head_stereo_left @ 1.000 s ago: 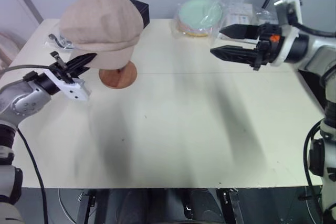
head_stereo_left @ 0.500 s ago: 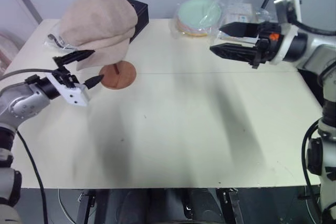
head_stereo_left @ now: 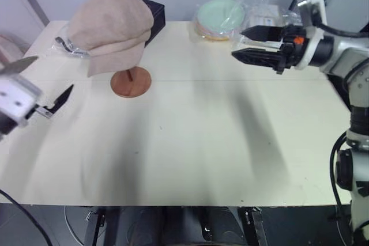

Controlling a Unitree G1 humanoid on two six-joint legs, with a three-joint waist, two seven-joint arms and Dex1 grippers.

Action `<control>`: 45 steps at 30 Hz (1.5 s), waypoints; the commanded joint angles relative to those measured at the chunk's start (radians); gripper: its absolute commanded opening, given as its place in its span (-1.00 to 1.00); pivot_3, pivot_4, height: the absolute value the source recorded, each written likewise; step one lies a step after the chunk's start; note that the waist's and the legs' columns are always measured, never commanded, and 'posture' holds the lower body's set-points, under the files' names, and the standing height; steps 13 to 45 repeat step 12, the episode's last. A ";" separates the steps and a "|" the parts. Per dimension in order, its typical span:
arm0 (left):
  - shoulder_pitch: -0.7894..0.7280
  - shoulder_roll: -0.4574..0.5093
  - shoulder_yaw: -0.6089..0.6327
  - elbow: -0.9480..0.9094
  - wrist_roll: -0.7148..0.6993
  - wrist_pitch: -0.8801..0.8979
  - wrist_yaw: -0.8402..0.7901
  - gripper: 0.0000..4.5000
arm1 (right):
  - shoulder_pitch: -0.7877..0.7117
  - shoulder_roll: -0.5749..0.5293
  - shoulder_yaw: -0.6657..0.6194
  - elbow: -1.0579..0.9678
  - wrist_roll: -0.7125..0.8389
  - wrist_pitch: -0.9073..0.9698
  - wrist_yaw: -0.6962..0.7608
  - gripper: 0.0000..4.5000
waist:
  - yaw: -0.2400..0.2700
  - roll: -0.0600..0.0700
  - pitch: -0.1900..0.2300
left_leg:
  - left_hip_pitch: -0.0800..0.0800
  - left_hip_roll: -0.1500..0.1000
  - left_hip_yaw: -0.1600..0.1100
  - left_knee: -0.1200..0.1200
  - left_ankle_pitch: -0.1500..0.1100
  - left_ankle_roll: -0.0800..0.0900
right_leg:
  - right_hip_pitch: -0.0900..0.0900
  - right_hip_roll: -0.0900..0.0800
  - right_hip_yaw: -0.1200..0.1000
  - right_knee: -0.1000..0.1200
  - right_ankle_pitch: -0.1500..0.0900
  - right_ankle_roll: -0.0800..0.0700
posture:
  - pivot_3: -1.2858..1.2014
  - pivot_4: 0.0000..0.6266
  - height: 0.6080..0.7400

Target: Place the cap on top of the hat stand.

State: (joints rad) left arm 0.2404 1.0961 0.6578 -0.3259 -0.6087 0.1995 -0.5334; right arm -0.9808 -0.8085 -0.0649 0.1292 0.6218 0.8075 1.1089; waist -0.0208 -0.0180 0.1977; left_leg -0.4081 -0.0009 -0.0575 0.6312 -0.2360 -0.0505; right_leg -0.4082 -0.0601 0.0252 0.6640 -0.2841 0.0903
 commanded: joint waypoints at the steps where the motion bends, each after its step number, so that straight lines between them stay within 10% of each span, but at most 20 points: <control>1: -0.017 0.040 0.252 -0.051 -0.283 0.301 -0.116 0.97 | -0.061 -0.006 0.004 0.048 -0.026 -0.043 0.041 1.00 | -0.001 0.000 0.000 | 0.000 -0.001 0.000 0.000 0.000 0.000 | 0.000 0.001 0.000 0.000 0.000 0.000 | 0.03 -0.52 1.00; 5: -0.117 0.117 0.495 0.057 -0.538 0.593 -0.181 0.97 | -0.117 0.012 0.024 0.135 -0.051 -0.064 0.080 1.00 | -0.002 0.000 0.000 | 0.000 -0.001 -0.001 0.000 0.000 0.000 | 0.000 0.003 0.000 0.000 0.000 0.000 | 0.03 -0.52 1.00; 11: -0.088 0.122 0.618 0.077 -0.490 0.758 -0.269 0.97 | -0.148 0.028 0.036 0.189 -0.067 -0.074 0.126 1.00 | -0.024 0.000 0.000 | 0.000 -0.001 0.000 -0.001 0.000 0.000 | 0.000 0.004 0.000 0.000 0.000 0.000 | 0.03 -0.52 1.00; 45: -0.070 0.113 0.625 0.065 -0.470 0.765 -0.286 0.97 | -0.148 0.031 0.039 0.190 -0.071 -0.078 0.130 1.00 | -0.024 0.000 0.000 | 0.000 -0.001 0.000 -0.001 0.000 0.000 | -0.001 0.004 0.000 0.000 0.000 0.000 | 0.03 -0.52 1.00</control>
